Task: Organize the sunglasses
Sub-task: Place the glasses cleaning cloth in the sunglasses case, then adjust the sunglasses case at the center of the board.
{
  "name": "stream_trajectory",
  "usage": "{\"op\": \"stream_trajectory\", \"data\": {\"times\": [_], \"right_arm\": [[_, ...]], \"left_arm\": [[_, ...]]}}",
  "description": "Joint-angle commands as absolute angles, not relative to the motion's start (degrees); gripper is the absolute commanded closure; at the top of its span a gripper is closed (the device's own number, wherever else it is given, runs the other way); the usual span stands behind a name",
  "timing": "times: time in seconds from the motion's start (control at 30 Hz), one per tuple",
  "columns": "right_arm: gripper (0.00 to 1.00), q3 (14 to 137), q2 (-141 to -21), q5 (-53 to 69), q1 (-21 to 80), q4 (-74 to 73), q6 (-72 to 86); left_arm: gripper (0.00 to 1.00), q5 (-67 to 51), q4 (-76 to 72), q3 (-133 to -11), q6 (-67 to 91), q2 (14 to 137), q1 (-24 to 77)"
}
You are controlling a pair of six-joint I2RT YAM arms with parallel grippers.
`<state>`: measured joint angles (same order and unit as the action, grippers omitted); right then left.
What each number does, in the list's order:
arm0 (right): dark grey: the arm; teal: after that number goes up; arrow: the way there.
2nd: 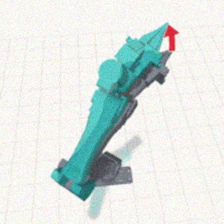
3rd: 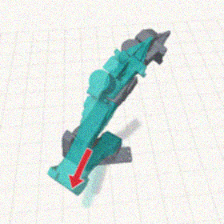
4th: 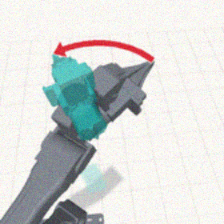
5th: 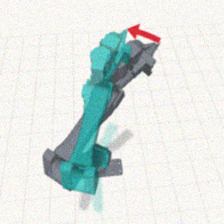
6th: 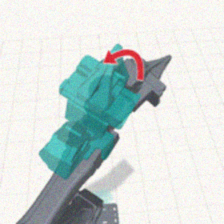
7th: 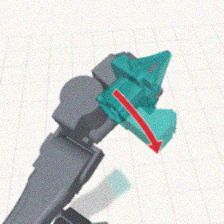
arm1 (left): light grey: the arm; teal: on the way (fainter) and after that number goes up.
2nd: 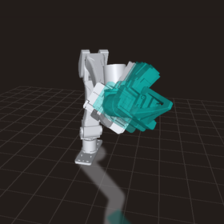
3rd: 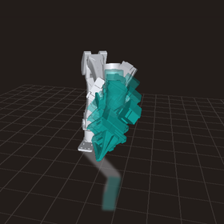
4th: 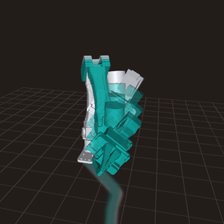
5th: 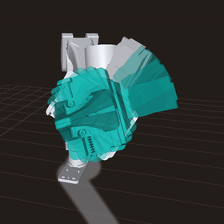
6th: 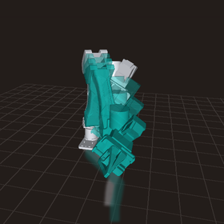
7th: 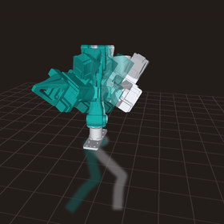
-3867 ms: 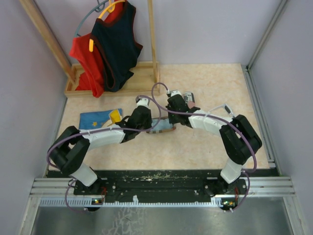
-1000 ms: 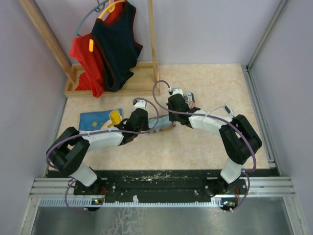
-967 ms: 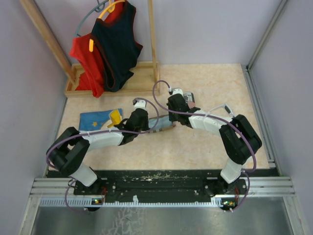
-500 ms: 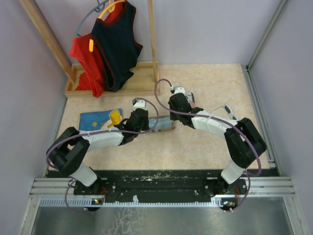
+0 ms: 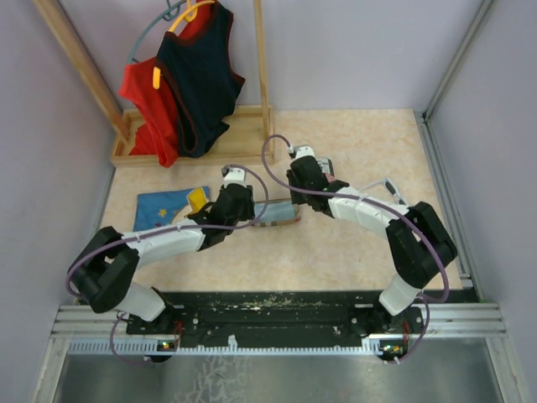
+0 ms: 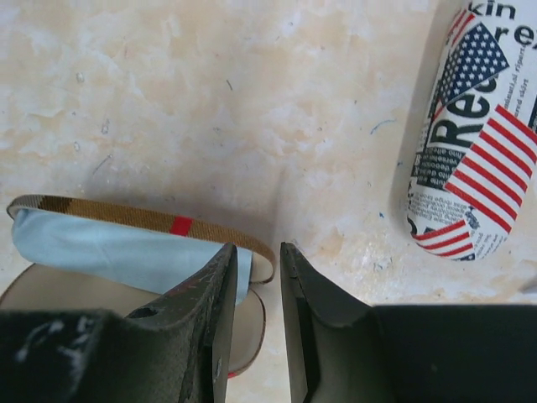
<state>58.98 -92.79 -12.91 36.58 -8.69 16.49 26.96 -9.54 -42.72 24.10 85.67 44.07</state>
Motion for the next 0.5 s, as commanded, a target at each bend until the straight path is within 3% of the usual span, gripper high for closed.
{"op": "stream_trajectory", "data": {"times": [0.0,0.47], "right_arm": [[0.72,65.81,-96.76,-10.65,36.12,-8.64,13.40],[0.74,75.69,-106.57,-11.07,35.86,-16.22,9.72]], "left_arm": [[0.51,28.71,-7.81,-43.68,23.45,80.97,43.68],[0.49,32.16,-1.76,-39.91,27.07,73.14,43.59]]}}
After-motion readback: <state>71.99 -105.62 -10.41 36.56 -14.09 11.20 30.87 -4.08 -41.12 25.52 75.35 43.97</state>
